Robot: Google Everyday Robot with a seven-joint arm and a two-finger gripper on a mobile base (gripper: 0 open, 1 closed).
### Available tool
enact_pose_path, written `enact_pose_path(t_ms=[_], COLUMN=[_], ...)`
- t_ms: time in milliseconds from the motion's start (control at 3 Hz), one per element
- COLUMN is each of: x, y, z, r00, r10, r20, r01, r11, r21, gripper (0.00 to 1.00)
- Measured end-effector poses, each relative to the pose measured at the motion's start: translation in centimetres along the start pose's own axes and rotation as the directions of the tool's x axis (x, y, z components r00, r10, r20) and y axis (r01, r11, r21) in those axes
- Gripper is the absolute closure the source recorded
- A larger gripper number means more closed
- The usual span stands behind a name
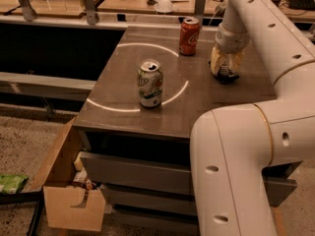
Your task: Pick rxbar chocolate
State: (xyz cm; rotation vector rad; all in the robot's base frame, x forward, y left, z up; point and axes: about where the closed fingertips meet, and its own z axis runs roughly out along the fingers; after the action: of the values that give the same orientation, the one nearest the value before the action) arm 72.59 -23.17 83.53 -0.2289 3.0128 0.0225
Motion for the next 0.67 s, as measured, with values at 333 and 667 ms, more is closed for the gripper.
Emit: enact_pose_path(t_ms=[333,667], x=[0.0,-0.4], y=[0.0,-0.1], z=[0.0,-2.5], r00=[1.0,0.996], r10=[0.0,0.02], r20=[0.0,0.086], r01=[0.0,-0.015], r11=[1.0,0.9985], r21=[0.0,-0.052], gripper=[1.0,1.0])
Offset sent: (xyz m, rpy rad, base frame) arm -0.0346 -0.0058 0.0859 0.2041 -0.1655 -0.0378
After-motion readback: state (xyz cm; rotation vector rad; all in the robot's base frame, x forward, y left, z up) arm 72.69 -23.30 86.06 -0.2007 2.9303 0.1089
